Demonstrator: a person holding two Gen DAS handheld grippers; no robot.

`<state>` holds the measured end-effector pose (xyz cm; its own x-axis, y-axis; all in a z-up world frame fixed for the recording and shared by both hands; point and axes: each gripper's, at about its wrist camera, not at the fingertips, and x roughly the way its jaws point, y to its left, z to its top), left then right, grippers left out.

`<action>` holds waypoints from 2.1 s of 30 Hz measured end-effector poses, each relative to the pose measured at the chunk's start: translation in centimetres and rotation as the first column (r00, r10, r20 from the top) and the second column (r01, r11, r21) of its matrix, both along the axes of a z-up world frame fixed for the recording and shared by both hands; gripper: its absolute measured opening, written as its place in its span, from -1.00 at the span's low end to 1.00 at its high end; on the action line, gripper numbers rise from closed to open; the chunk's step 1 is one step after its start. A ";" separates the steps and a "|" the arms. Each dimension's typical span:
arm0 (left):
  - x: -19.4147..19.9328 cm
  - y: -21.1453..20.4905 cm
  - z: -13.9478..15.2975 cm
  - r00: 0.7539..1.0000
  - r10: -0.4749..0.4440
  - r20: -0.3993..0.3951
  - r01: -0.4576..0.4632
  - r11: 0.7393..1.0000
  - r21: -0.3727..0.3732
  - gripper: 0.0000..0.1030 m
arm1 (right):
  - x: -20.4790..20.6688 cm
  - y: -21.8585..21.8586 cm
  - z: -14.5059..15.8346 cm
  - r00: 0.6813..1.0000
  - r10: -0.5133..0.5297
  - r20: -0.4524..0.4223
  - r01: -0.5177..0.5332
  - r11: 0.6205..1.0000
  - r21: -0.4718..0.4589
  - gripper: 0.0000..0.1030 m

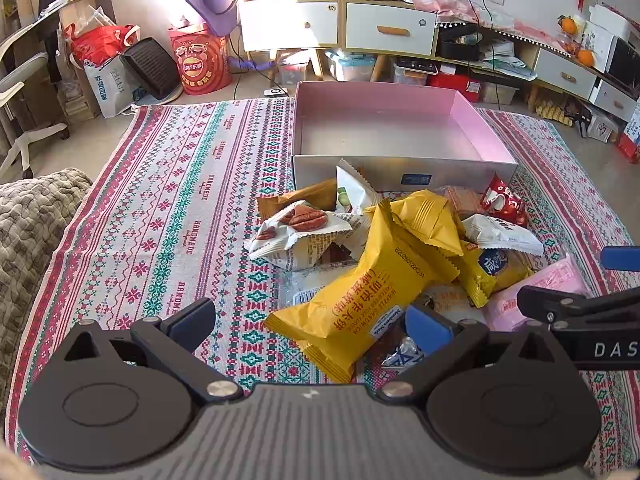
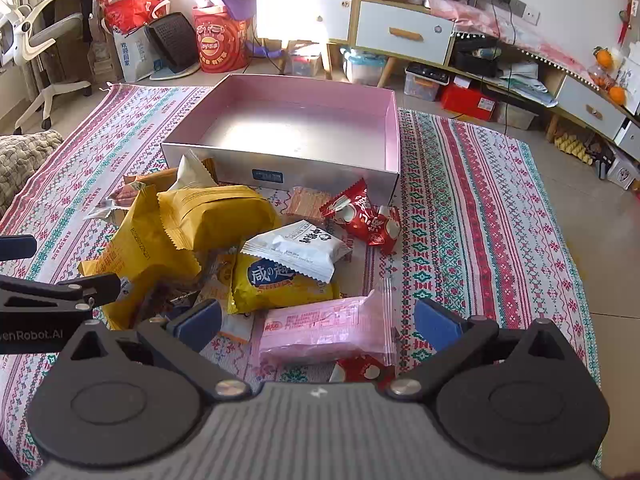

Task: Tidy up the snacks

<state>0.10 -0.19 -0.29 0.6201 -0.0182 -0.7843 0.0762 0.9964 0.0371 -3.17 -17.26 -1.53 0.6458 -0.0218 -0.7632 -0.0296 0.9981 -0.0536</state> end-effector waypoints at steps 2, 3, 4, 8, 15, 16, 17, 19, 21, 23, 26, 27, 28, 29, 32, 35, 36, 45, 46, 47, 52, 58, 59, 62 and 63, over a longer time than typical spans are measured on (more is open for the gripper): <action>0.0 0.1 0.0 1.000 0.001 0.003 -0.001 1.000 0.001 1.00 | 0.1 -0.1 0.0 1.000 -0.002 -0.008 0.002 1.000 0.005 1.00; 0.0 0.1 0.1 1.000 0.000 0.005 0.000 1.000 0.001 1.00 | 0.1 -0.1 0.0 1.000 -0.003 -0.012 0.003 1.000 0.009 1.00; 0.1 0.2 0.1 1.000 -0.002 0.007 0.002 1.000 0.001 1.00 | 0.2 -0.1 0.1 1.000 -0.004 -0.014 0.005 1.000 0.013 1.00; 0.2 0.2 0.6 0.999 -0.019 0.027 0.018 1.000 0.010 1.00 | 0.4 -0.2 0.7 1.000 -0.002 -0.013 0.002 1.000 0.014 0.99; 1.4 0.4 2.1 0.995 -0.085 0.051 0.084 0.996 0.018 1.00 | 1.5 -0.3 2.2 1.000 0.009 0.001 -0.009 0.999 -0.036 0.96; 1.7 0.5 2.4 0.994 -0.094 0.052 0.093 0.996 0.012 1.00 | 1.7 -0.4 2.4 1.000 0.015 0.001 -0.015 0.999 -0.035 0.95; 2.1 0.5 2.6 0.994 -0.101 0.049 0.100 0.995 0.008 1.00 | 2.0 -0.6 2.6 1.000 0.021 -0.001 -0.021 0.999 -0.027 0.94; 2.7 0.6 2.9 0.992 -0.115 0.044 0.115 0.993 -0.005 1.00 | 2.6 -1.1 3.1 1.000 0.027 -0.009 -0.027 1.000 0.013 0.94; 3.3 0.7 3.1 0.992 -0.126 0.032 0.126 0.992 -0.018 1.00 | 3.3 -1.8 3.5 1.000 0.025 -0.019 -0.024 0.997 0.068 0.91; 3.8 0.5 3.0 0.988 -0.154 0.025 0.154 0.988 -0.016 1.00 | 3.9 -2.4 3.7 0.999 0.044 -0.022 -0.041 0.993 0.115 0.91; 4.0 0.0 2.6 0.969 -0.242 0.040 0.243 0.970 -0.007 1.00 | 5.2 -2.5 3.7 0.996 0.074 -0.054 -0.068 0.992 0.105 0.91; 4.1 -0.2 2.4 0.965 -0.259 0.033 0.260 0.966 -0.004 1.00 | 5.6 -2.5 3.5 0.995 0.075 -0.064 -0.069 0.993 0.096 0.90; 4.3 -0.4 2.1 0.960 -0.279 0.014 0.279 0.960 -0.004 1.00 | 6.0 -2.4 3.4 0.994 0.081 -0.077 -0.074 0.993 0.094 0.88; 4.4 -0.5 1.8 0.955 -0.297 0.004 0.297 0.955 -0.009 1.00 | 6.4 -2.4 3.2 0.991 0.092 -0.098 -0.082 0.991 0.104 0.88; 4.3 -0.8 1.2 0.938 -0.347 -0.015 0.347 0.937 -0.028 0.94 | 7.1 -2.9 2.1 0.984 0.102 -0.149 -0.074 0.980 0.183 0.89; 4.0 -1.0 0.7 0.923 -0.383 -0.024 0.383 0.924 -0.018 0.87 | 7.4 -2.9 0.6 0.972 0.105 -0.209 -0.059 0.975 0.215 0.90; 3.9 -0.9 0.6 0.920 -0.391 -0.027 0.390 0.920 -0.021 0.87 | 7.5 -2.9 0.3 0.969 0.106 -0.225 -0.058 0.976 0.209 0.90; 4.1 -0.2 -1.7 0.891 -0.437 -0.120 0.430 0.899 -0.082 0.64 | 7.0 -2.7 -1.2 0.921 0.255 -0.296 -0.194 0.956 0.218 0.90; 4.2 -0.3 -2.0 0.890 -0.439 -0.125 0.433 0.898 -0.077 0.60 | 6.9 -2.7 -1.2 0.915 0.271 -0.299 -0.210 0.953 0.220 0.90; 4.2 -0.2 -2.2 0.889 -0.439 -0.129 0.433 0.899 -0.072 0.55 | 6.9 -2.6 -1.4 0.910 0.284 -0.301 -0.223 0.950 0.220 0.89; 4.2 -0.2 -2.9 0.890 -0.434 -0.138 0.431 0.901 -0.054 0.36 | 6.2 -1.5 -1.9 0.877 0.347 -0.332 -0.299 0.935 0.190 0.78; 4.1 -0.1 -3.1 0.902 -0.410 -0.134 0.410 0.912 -0.034 0.18 | 5.0 -0.5 -2.2 0.847 0.399 -0.352 -0.378 0.916 0.131 0.68; 4.1 0.0 -3.1 0.903 -0.407 -0.135 0.406 0.913 -0.035 0.16 | 4.7 -0.4 -2.4 0.843 0.403 -0.355 -0.387 0.914 0.119 0.65; 4.0 0.0 -3.1 0.906 -0.401 -0.135 0.400 0.916 -0.036 0.11 | 4.2 -0.2 -2.7 0.840 0.403 -0.364 -0.400 0.912 0.087 0.47; 3.9 0.0 -3.0 0.906 -0.401 -0.135 0.399 0.916 -0.039 0.10 | 4.1 -0.3 -2.7 0.840 0.401 -0.365 -0.400 0.913 0.082 0.45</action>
<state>4.05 -0.21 -3.34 0.4454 -0.2503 -0.8596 0.4721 0.8815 -0.0120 0.92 -17.53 -4.28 0.2718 0.1803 -0.9453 -0.4433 0.8953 0.0433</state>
